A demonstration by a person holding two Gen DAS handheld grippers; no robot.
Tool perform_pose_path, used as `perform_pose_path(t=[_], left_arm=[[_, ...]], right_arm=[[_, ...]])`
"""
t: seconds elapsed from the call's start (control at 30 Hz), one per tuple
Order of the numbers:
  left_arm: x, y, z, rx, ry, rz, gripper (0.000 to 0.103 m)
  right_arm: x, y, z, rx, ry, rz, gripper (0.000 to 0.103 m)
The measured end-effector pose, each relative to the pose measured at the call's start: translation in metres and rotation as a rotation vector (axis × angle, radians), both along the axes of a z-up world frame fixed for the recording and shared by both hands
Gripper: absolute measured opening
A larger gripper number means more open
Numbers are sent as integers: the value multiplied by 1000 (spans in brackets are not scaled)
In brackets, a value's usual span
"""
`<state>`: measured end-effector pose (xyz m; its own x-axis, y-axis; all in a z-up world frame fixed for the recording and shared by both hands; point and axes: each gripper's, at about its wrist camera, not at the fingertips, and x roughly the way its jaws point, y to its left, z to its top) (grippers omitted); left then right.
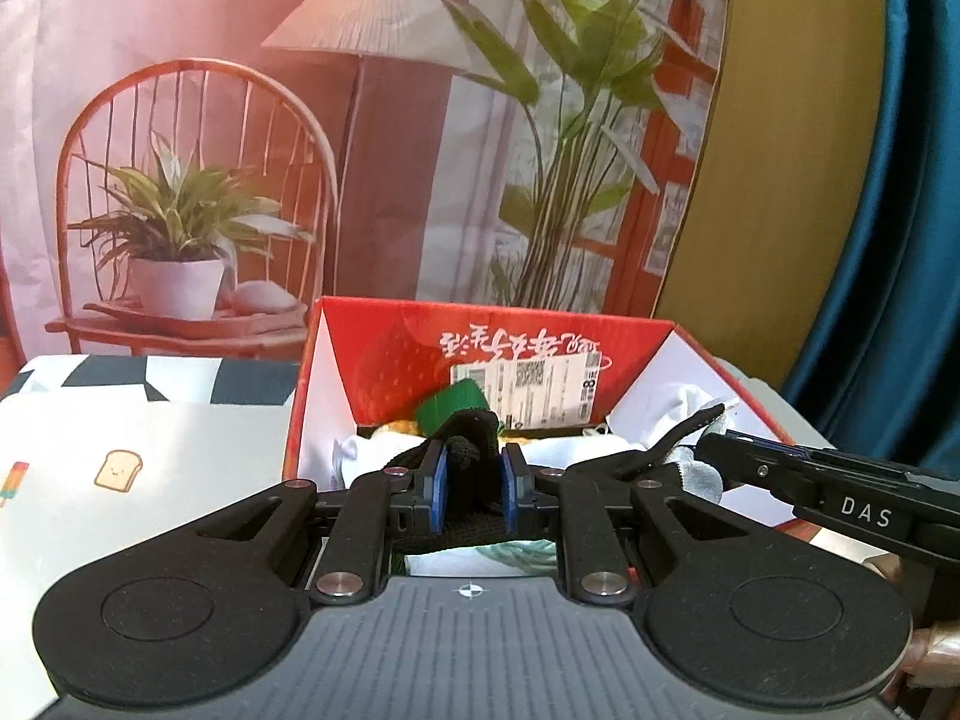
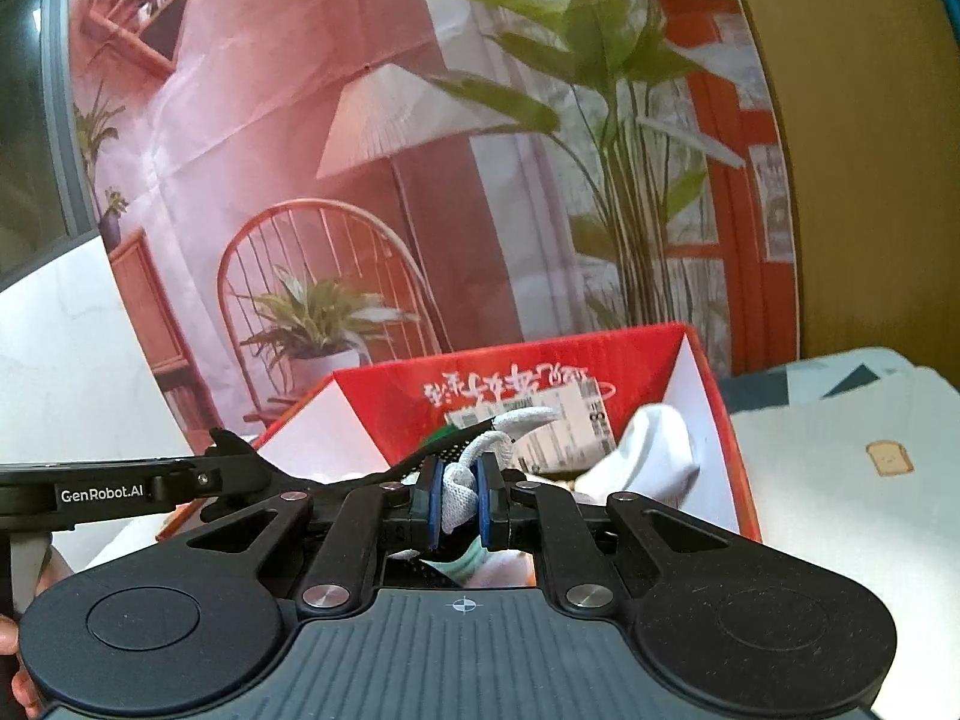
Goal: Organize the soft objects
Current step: 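Lift the white glove with both tools over the box, then lower the glove into the box and open both tools, then move both tools down to the black eye mask beside the box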
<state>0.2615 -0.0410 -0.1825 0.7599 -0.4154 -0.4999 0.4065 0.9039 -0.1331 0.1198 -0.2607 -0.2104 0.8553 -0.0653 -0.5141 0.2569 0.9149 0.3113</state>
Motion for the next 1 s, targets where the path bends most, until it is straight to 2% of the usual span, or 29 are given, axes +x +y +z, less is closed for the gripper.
perform_pose_path(t=[0.13, 0.2, 0.27, 0.33, 0.53, 0.77, 0.9, 1.0], left_arm=[[1, -2, 0, 16, 2, -1, 28], [2, -3, 0, 26, 5, -7, 37], [1, -3, 1, 34, -5, -3, 54], [-1, -2, 3, 41, -19, 4, 60], [-16, 6, 6, 21, -22, 6, 60], [-61, 14, 1, -2, -23, 17, 60], [-85, 15, -9, 11, -2, 12, 60], [-99, 13, -19, 43, 21, 14, 60]], right_arm=[[-3, -1, -4, 11, 10, -4, 14], [-4, -1, -5, 6, 18, -1, 17], [-5, -1, -4, -6, 22, 1, 23], [-8, 1, -3, -22, 18, -3, 24], [-27, 10, 1, -98, -7, 6, 28], [-67, 30, 3, -152, -64, 15, 30], [-88, 40, -4, -145, -50, 30, 32], [-97, 45, -16, -131, 4, 43, 36]])
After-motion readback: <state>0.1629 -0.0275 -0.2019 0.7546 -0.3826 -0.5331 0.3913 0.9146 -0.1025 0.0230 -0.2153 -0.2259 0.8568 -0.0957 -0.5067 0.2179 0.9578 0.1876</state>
